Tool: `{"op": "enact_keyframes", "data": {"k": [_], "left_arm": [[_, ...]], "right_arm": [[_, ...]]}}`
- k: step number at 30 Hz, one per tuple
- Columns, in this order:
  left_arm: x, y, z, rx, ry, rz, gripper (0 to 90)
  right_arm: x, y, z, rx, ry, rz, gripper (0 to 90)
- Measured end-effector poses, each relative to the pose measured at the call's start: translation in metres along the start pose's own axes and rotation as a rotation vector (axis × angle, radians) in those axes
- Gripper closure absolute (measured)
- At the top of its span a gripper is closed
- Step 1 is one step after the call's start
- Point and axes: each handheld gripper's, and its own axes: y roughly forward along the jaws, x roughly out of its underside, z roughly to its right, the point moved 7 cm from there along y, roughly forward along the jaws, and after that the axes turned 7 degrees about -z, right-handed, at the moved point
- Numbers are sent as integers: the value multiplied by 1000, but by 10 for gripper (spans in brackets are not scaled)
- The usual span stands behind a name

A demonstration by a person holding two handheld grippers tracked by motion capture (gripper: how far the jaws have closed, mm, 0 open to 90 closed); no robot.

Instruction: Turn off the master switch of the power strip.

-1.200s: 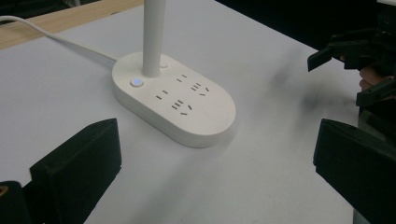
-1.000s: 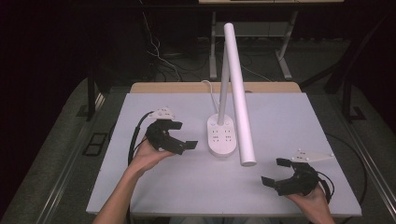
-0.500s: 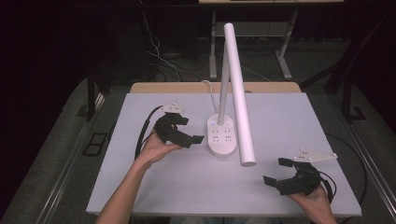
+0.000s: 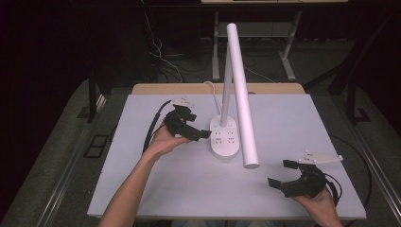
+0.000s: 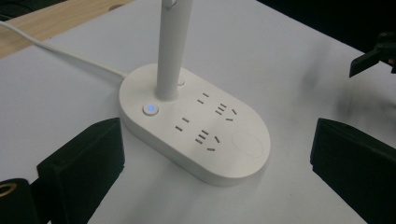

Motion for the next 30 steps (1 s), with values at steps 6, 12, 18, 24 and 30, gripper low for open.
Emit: {"op": "enact_keyframes", "data": {"k": [6, 12, 18, 24, 30], "left_arm": [[-5, 7, -4, 3, -11, -8, 30], [-9, 12, -10, 0, -32, -11, 42], [-13, 17, -15, -12, -46, -15, 61], [-17, 23, -20, -24, -54, -9, 88], [-17, 30, -27, -45, -70, -8, 102]], "right_arm": [[0, 1, -1, -6, -1, -4, 3], [0, 1, -1, -7, -4, -9, 3], [0, 2, -2, -9, -7, -10, 3], [0, 2, -2, -10, -9, -13, 3], [0, 2, -2, -10, -9, -14, 3]]}}
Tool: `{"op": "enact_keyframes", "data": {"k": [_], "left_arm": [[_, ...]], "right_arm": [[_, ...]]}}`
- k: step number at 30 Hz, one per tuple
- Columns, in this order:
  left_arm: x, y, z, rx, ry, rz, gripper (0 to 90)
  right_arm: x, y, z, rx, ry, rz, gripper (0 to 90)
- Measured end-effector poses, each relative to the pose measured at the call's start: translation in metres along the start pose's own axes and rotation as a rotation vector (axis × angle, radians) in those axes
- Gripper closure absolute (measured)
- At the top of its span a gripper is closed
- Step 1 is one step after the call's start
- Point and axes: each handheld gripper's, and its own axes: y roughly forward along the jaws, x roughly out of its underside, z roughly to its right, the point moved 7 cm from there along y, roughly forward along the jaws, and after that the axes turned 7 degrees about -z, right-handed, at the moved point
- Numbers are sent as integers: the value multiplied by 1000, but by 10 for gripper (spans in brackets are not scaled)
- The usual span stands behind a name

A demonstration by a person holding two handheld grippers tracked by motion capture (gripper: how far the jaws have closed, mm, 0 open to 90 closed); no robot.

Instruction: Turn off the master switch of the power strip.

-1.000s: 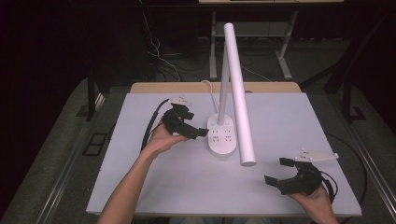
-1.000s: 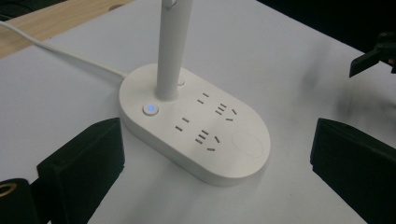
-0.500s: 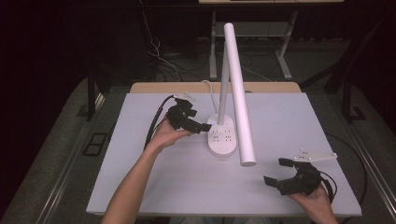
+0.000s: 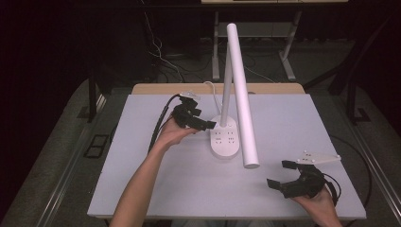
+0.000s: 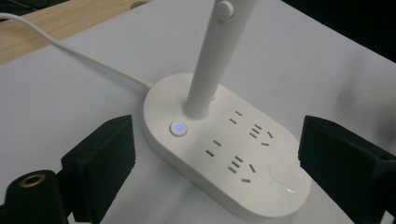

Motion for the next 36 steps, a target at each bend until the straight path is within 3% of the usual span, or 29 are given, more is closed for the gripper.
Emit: {"op": "enact_keyframes", "data": {"k": [3, 8, 13, 21, 22, 25, 30, 34, 36], "left_arm": [[1, 4, -3, -12, -8, 3, 116], [5, 13, -11, -26, 3, -36, 141], [6, 20, -16, -35, -20, -54, 156], [7, 28, -25, -29, -11, -109, 221], [6, 32, -22, -21, -37, -93, 230], [5, 34, -22, -22, -33, -98, 249], [4, 37, -24, -34, -14, -101, 327], [3, 41, -22, -30, -39, -90, 402], [3, 42, -23, -32, -18, -107, 439]], "right_arm": [[0, 0, 0, 2, 2, 3, 3], [0, 0, 0, 1, -2, 2, 3], [0, 0, 0, 1, -1, 1, 3], [0, 0, 0, -1, -1, -2, 3], [0, 0, 0, -2, 0, -2, 3], [0, 0, 1, -2, -1, -2, 3], [1, 0, 0, -4, -1, -4, 3], [0, 0, 1, -2, 0, -3, 3], [1, 0, 1, -1, 0, -3, 3]]}}
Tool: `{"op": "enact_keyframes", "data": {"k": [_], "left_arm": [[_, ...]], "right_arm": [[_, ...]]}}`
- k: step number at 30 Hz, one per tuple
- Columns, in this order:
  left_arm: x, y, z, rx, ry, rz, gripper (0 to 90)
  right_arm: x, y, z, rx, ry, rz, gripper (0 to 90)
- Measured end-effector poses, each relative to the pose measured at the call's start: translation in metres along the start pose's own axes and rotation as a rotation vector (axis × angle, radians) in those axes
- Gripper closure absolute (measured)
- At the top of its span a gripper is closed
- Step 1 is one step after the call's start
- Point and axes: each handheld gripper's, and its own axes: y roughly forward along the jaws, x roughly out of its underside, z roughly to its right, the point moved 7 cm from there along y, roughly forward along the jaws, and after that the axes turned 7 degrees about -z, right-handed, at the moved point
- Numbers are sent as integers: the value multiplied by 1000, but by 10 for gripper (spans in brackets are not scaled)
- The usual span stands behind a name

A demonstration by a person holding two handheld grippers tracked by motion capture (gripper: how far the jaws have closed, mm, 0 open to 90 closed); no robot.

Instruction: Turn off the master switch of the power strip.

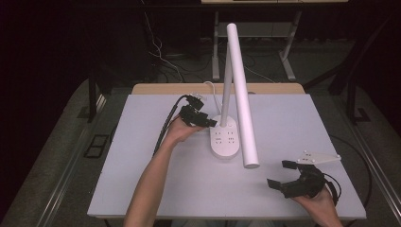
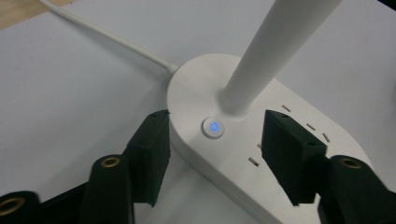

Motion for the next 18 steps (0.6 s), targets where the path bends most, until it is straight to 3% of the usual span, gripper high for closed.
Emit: {"op": "enact_keyframes", "data": {"k": [4, 6, 7, 13, 17, 18], "left_arm": [[-5, 4, 3, 3, -14, 17, 511], [-5, 5, 2, 0, 10, 2, 557], [-7, 7, 4, 0, -7, 16, 557], [-7, 12, 5, 4, 31, -7, 645], [-7, 16, 6, 3, 15, 0, 708], [-6, 16, 6, 4, 15, -5, 758]], "right_arm": [[0, 0, 0, 1, 2, -1, 3], [0, 0, 1, 2, 0, 0, 3], [0, 0, 1, 2, 0, 0, 3], [0, -1, 0, 0, 0, 1, 3], [0, 0, 0, -2, -1, 0, 3], [0, 0, -1, -3, -1, 0, 3]]}}
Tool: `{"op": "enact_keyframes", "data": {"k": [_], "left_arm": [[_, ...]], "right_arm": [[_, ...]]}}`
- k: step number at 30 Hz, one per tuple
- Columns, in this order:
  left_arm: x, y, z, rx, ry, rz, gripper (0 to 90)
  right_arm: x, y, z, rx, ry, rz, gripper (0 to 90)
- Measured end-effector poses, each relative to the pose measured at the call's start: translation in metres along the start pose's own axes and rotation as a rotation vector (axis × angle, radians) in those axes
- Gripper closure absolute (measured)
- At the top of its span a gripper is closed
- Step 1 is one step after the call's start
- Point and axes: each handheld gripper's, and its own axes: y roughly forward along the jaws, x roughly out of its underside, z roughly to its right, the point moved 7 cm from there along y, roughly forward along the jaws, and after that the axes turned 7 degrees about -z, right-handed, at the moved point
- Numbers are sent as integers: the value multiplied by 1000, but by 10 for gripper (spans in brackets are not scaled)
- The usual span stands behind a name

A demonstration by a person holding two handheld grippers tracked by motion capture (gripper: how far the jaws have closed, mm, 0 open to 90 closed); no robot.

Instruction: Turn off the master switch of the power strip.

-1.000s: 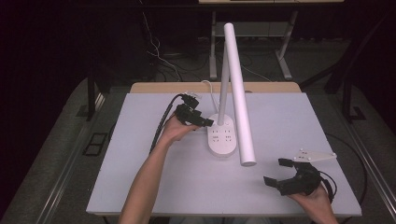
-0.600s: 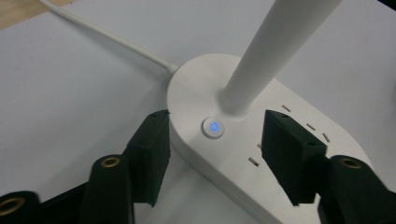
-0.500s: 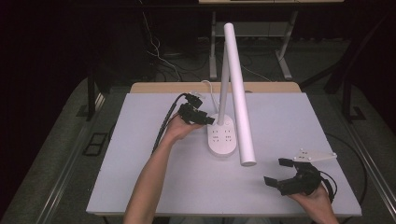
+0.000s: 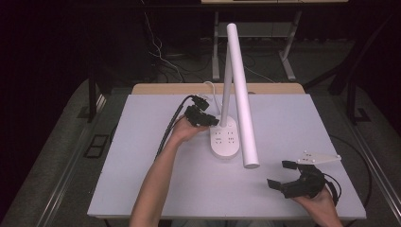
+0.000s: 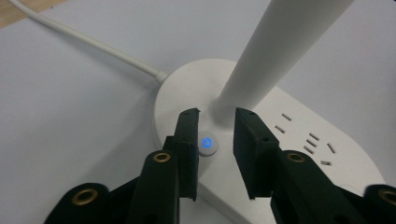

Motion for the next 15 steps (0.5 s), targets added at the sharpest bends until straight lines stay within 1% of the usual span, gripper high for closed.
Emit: {"op": "enact_keyframes", "data": {"k": [1, 4, 5, 6, 7, 8, 9, 10, 11, 13, 14, 15], "left_arm": [[0, 0, 0, 7, 1, -1, 758], [1, 1, -1, 12, -10, -4, 845], [2, 1, -2, 13, 2, -16, 866], [2, 2, -2, 13, 0, -13, 895], [2, 3, -2, 12, -6, -18, 895], [3, 3, -2, 12, 6, -24, 897], [2, 6, -1, 10, -15, -11, 898], [3, 7, -1, 10, -11, -14, 898], [3, 8, 0, 7, -17, -11, 899], [3, 10, -1, 3, -9, -20, 899], [3, 12, -1, 2, 5, -21, 899], [3, 12, -1, 5, 8, -27, 898]], "right_arm": [[0, 0, 0, -1, 0, 0, 3], [0, 1, 0, -2, -2, -2, 4], [0, 1, 0, -3, -1, -4, 4], [0, 1, 0, -4, 0, -5, 4], [0, 1, 0, -4, 0, -5, 4], [0, 1, 0, -4, 0, -5, 4], [0, 1, 0, -3, -4, -5, 3], [0, 1, 0, -3, -4, -5, 3], [0, 1, 0, -3, -5, -5, 4], [0, 1, 0, -3, -6, -3, 3], [0, 2, 0, -2, -8, -3, 4], [1, 2, 0, -3, -9, -5, 4]]}}
